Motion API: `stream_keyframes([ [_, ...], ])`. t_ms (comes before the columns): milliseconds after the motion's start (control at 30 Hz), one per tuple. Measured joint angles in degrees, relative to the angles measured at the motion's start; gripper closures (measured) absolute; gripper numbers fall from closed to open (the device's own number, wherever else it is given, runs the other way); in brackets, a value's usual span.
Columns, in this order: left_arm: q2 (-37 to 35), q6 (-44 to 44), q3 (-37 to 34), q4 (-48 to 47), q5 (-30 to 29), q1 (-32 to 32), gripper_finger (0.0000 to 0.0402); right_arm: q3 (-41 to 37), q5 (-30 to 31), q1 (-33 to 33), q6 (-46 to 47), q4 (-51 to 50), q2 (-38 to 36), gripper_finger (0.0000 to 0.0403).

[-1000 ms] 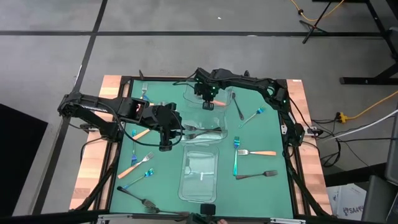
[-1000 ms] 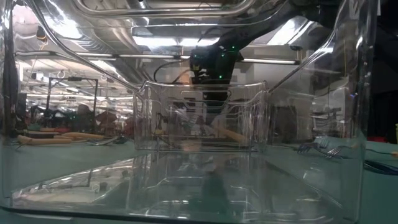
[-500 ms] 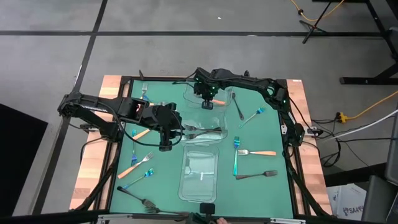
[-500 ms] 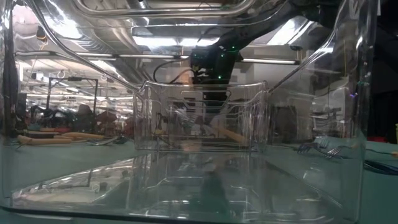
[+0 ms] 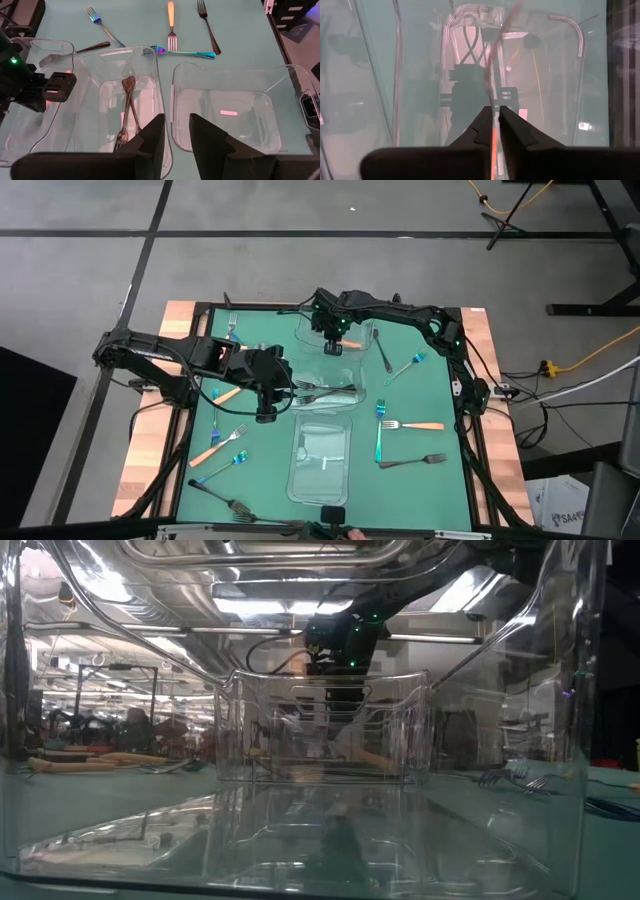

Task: Sort silverware by color (type)
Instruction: Put the yellow fork into the top transparent bin

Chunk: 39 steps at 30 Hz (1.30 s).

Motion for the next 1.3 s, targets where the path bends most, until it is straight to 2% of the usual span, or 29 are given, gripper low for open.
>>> stream_keyframes([
  [267,0.0,0.0,0.0,-1.0,0.0,0.0,0.0318,0.0,0.0,0.0,0.0,0.0,0.0,0.0319],
  [733,0.0,-1.5,0.0,-3.8,0.0,0.0,0.0318,0.0,0.0,0.0,-0.4,0.9,-1.9,0.0315],
  [1033,0.0,-1.6,0.0,-8.1,-0.4,0.0,0.0318,0.0,0.0,0.1,-0.4,-1.4,-9.6,0.0315],
  [1300,0.0,-4.6,0.0,-11.8,-0.9,0.0,0.0318,0.0,1.2,1.2,1.6,-9.3,-18.6,0.0315],
])
